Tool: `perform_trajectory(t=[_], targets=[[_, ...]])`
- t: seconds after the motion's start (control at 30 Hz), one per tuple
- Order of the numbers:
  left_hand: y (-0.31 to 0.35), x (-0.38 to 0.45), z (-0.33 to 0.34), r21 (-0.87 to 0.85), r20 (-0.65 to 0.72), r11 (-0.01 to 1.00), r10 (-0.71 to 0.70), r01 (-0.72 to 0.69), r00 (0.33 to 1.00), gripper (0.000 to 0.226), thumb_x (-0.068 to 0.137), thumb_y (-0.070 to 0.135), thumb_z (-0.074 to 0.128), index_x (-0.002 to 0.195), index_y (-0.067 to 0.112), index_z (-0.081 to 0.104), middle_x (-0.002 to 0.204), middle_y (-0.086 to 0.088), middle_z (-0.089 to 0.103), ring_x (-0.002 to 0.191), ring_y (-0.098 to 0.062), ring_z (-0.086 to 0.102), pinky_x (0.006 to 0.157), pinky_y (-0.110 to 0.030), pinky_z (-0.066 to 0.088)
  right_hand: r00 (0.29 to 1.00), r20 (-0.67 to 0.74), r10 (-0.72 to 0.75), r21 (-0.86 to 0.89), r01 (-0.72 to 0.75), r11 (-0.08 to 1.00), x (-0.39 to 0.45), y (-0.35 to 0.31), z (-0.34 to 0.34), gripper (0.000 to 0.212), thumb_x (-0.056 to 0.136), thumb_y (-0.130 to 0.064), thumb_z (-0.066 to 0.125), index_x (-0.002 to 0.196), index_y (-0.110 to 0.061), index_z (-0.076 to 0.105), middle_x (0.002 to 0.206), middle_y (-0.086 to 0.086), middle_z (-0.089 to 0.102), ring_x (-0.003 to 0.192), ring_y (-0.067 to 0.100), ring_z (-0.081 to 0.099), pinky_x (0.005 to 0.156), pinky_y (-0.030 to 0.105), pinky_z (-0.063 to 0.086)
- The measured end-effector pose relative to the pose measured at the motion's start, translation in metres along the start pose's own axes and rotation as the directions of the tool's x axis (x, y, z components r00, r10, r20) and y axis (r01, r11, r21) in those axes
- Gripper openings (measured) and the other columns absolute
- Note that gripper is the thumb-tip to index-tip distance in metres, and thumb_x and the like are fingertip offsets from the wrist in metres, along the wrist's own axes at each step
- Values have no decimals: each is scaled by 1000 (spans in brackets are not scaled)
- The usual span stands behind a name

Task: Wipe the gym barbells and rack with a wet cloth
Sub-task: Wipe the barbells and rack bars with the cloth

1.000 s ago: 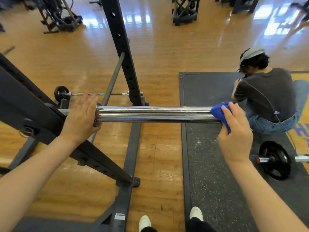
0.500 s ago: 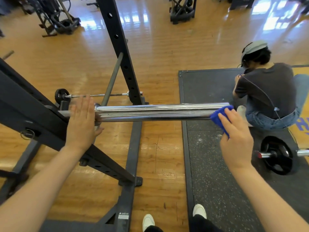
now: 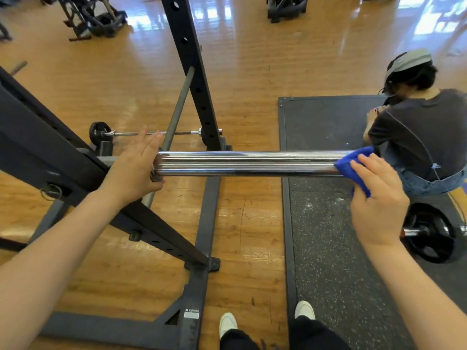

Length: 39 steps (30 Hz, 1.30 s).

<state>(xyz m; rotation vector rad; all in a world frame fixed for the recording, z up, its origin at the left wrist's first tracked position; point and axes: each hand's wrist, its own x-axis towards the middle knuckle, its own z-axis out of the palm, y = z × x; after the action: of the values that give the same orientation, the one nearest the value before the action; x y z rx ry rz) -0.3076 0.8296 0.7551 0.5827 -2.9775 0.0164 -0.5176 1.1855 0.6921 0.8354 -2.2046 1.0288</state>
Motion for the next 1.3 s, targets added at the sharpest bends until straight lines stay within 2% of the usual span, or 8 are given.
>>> perform_trajectory(t=[0.2,0.27,0.33,0.43,0.6,0.8,1.1,1.3], targets=[[-8,20,-18,-14,265,1000,-19,24,964,114,67,26,84,151,11,8,158,-8,11,146,-20,0,115,-38,16,994,100,30,35,-34,999,27,-12,7,30,81,8,60,110,7,64,117,24,61,112,41,56,103,41,39],[-10,16,-16,99,188,995,0,-19,982,121,64,33,85,151,7,5,158,-11,6,146,-24,-3,115,-38,6,991,125,56,50,-63,997,23,-13,7,29,81,3,68,109,7,63,123,23,58,119,40,52,104,48,39],[-8,0,-5,216,27,976,17,-22,1000,121,61,34,87,149,1,11,156,-18,14,145,-30,4,115,-42,4,994,100,43,44,-47,998,12,-10,5,27,78,5,71,104,9,63,124,24,58,122,38,50,110,34,34],[6,-23,17,166,-126,986,-3,24,992,115,59,28,88,145,-3,18,149,-26,26,143,-27,5,117,-34,-6,999,42,-14,29,13,1000,-5,-5,3,19,81,8,61,99,10,65,116,25,61,117,30,50,111,16,25],[8,-14,26,152,-206,985,-49,81,977,104,58,13,88,140,-6,26,143,-30,34,137,-44,22,117,-30,-7,1000,10,-25,45,24,999,5,-6,-4,29,85,-3,47,105,7,66,113,23,64,109,32,58,107,15,30],[2,-5,12,35,-89,998,-52,55,995,102,61,9,87,143,-4,27,146,-24,33,140,-36,21,109,-48,24,992,117,-52,14,51,999,19,-4,0,44,82,-8,36,114,6,63,118,22,62,112,35,56,108,21,28],[2,8,-9,-6,123,998,-67,68,990,106,69,17,82,150,6,14,156,-11,18,145,-27,-2,115,-43,13,994,94,-59,10,59,998,21,-6,-3,38,79,11,49,113,6,64,118,23,62,112,38,57,103,34,38],[8,-14,2,127,-72,988,-76,85,995,112,66,24,85,149,3,13,156,-15,15,145,-28,5,116,-43,5,990,111,-84,-24,87,996,3,-2,0,39,83,-2,38,111,8,64,119,24,61,114,39,54,102,43,39]])
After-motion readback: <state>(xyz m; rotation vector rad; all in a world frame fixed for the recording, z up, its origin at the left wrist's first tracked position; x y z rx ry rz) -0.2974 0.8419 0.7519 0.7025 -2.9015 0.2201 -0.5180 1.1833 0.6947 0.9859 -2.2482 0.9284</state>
